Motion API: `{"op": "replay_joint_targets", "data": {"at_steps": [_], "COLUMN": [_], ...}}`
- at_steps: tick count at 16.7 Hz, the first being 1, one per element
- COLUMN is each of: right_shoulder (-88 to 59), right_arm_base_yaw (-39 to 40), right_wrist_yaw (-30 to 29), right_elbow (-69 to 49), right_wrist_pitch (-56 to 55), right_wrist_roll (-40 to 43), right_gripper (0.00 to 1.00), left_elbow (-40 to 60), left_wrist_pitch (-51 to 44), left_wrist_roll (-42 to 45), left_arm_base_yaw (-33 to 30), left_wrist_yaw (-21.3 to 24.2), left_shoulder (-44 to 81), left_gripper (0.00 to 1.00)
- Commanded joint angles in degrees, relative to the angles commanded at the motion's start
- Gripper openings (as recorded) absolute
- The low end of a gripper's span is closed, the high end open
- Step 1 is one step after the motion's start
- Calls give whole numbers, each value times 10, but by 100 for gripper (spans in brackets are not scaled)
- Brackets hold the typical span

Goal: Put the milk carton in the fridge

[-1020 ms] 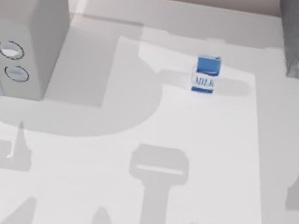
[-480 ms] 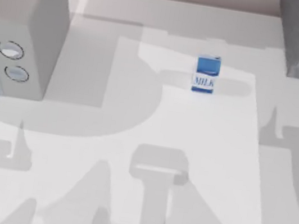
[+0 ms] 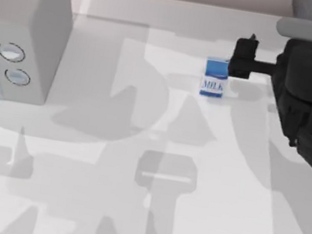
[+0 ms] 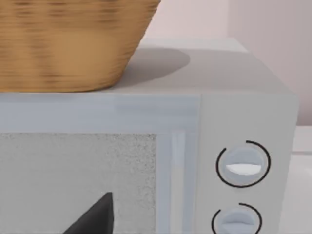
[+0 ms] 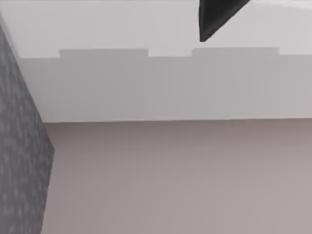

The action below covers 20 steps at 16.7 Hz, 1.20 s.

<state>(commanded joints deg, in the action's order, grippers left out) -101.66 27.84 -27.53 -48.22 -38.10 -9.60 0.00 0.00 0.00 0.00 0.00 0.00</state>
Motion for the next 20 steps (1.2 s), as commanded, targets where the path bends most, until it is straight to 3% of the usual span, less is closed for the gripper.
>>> {"op": "replay_joint_targets", "data": {"at_steps": [7,20], "right_shoulder": [-274,-343], "right_arm_base_yaw": [72,58], "right_wrist_yaw": [-74,-63], "right_elbow": [-121,-197], "right_wrist_pitch": [-94,-89], "right_wrist_roll": [-33,-27], "right_gripper": [100,100], "left_elbow": [0,0], "left_wrist_pitch": [0,0], "left_wrist_roll": [0,0], "left_arm_base_yaw": [0,0], "left_wrist_yaw": [0,0], "left_shoulder": [0,0], "left_gripper": [100,100]}}
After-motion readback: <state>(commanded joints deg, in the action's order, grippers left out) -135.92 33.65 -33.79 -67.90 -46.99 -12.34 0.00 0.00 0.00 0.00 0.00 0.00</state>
